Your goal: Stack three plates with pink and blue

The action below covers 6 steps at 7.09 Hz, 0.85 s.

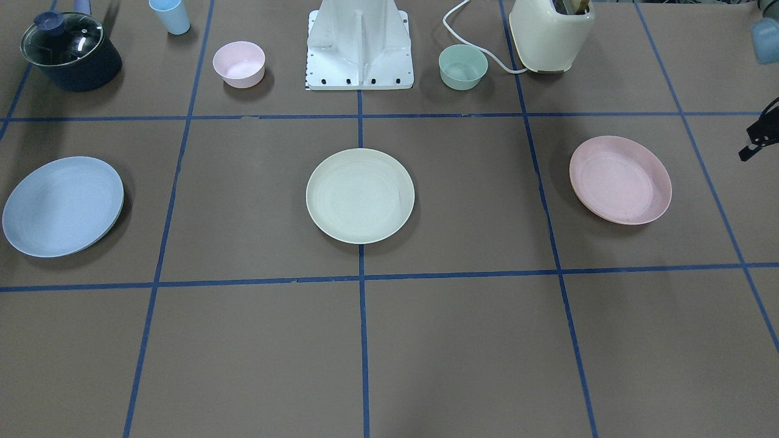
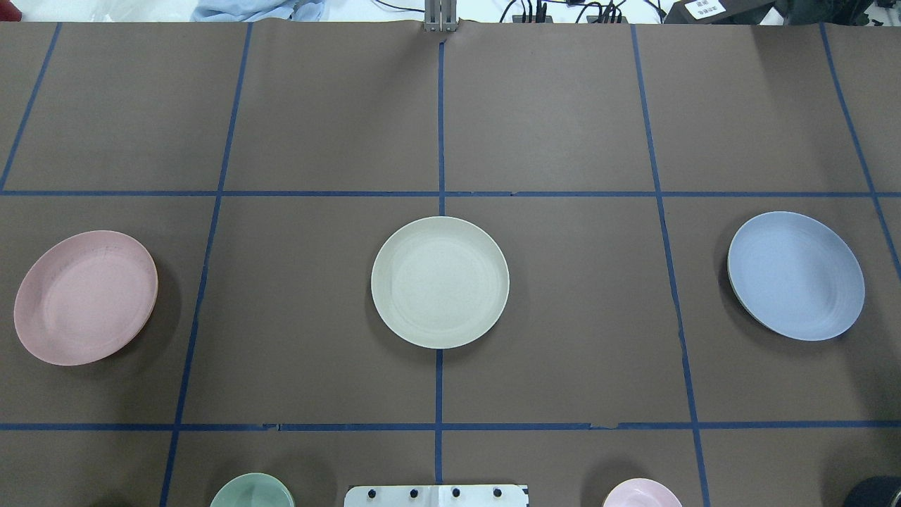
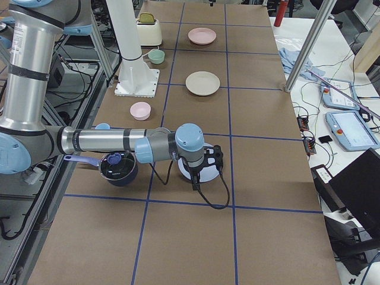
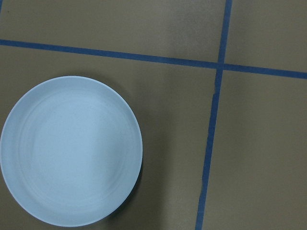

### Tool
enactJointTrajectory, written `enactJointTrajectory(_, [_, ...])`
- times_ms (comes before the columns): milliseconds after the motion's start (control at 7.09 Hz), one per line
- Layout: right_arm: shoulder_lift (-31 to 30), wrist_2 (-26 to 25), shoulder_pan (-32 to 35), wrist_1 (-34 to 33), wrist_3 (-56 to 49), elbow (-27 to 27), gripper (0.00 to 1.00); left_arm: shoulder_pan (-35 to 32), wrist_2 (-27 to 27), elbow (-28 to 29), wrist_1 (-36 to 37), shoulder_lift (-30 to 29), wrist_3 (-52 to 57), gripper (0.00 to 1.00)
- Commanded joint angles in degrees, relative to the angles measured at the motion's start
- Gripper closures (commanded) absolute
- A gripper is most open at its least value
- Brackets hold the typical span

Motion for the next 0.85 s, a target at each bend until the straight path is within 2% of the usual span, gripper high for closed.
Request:
enactJointTrajectory(0, [0.0,0.01,-0.05,-0.12,-0.03,-0.04,0.0,4.72,0.2,2.95,-4.87,-0.44,-6.29,0.0])
enactJointTrajectory(423, [0.0,-0.08,-0.49,-0.21,0.32,-0.22,0.0,11.31,0.03,11.39,-16.74,-2.55,-14.74,0.0])
enactJointTrajectory(706, [0.09,0.19,-0.67,-0.12,2.69,-0.22,0.0,12.81,-0.32,13.17,-16.95,-2.37,-15.01,0.02])
